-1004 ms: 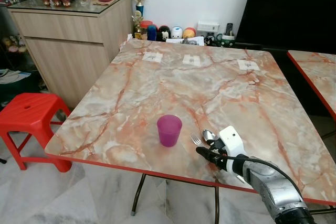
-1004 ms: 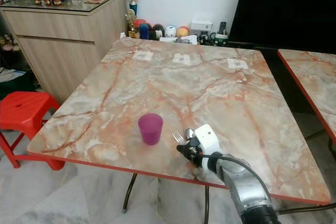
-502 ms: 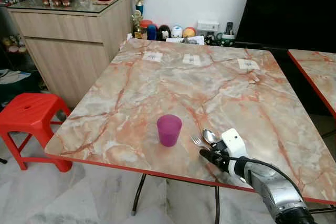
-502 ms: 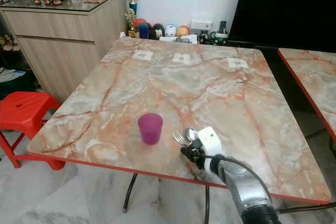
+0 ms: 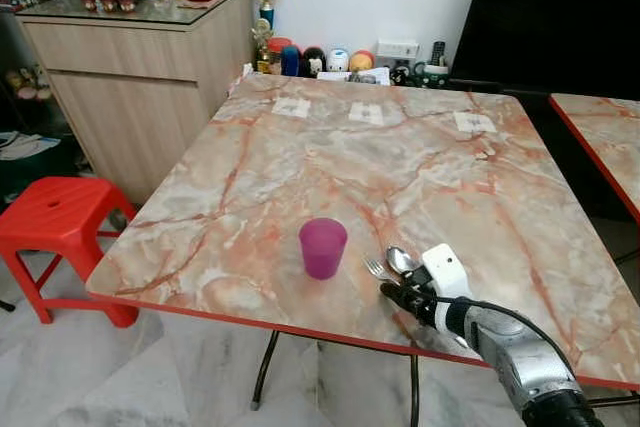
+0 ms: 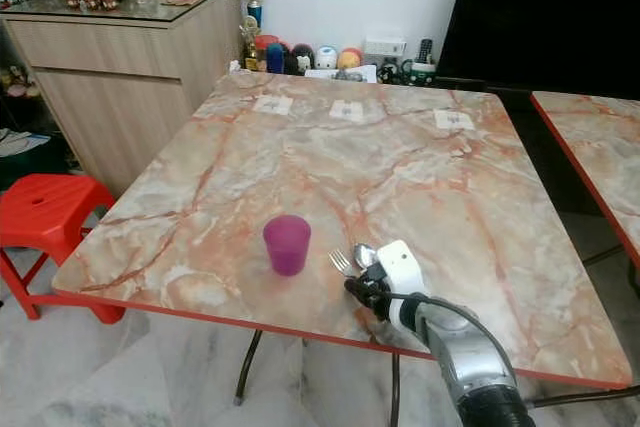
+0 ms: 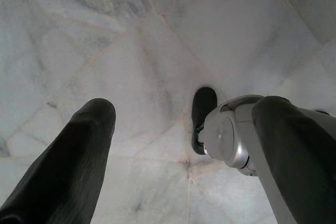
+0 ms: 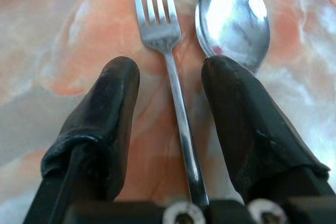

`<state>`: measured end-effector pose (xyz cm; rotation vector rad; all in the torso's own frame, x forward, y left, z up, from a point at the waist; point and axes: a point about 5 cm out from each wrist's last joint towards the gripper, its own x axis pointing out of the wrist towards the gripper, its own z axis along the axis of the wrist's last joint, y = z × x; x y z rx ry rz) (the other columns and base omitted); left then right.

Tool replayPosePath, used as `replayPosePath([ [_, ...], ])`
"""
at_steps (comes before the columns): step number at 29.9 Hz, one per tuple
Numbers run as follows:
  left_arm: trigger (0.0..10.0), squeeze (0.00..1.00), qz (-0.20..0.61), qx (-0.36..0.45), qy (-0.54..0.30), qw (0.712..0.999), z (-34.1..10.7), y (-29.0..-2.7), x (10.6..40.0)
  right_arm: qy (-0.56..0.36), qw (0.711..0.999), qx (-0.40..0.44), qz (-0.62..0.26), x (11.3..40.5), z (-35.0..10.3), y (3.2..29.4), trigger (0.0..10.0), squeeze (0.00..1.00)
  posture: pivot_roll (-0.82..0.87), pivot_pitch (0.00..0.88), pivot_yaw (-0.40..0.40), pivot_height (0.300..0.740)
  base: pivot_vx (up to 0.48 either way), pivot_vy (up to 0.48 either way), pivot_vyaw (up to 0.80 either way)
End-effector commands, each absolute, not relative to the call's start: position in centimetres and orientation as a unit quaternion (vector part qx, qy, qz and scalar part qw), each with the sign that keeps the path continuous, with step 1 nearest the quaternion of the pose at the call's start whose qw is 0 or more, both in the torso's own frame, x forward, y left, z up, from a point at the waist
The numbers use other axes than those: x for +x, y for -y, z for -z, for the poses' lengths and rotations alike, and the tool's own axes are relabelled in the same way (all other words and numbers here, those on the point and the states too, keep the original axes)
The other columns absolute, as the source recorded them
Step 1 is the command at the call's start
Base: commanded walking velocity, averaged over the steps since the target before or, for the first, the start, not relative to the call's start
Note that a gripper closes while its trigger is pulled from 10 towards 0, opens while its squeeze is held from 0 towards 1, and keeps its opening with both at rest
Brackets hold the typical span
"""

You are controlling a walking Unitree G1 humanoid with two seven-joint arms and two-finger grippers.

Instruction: Setting the table

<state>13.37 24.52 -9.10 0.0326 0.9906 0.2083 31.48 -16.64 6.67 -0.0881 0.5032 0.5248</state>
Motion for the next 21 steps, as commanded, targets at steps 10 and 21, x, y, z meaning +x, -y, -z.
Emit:
replayPosePath([
  [10,10.0,0.0,-0.107,0.017,-0.485,0.868,9.1,-25.7,12.1,-0.242,0.934,-0.037,-0.261,31.5,-6.7,16.7,10.0,0.0,0.08,0.0,-0.013,0.74,0.0,0.0,0.0],
  [21,10.0,0.0,-0.103,0.017,-0.488,0.867,9.4,-25.1,12.0,-0.25,0.93,-0.035,-0.268,31.3,-6.2,16.6,10.0,0.0,0.08,0.0,-0.011,0.74,0.0,0.0,0.0],
])
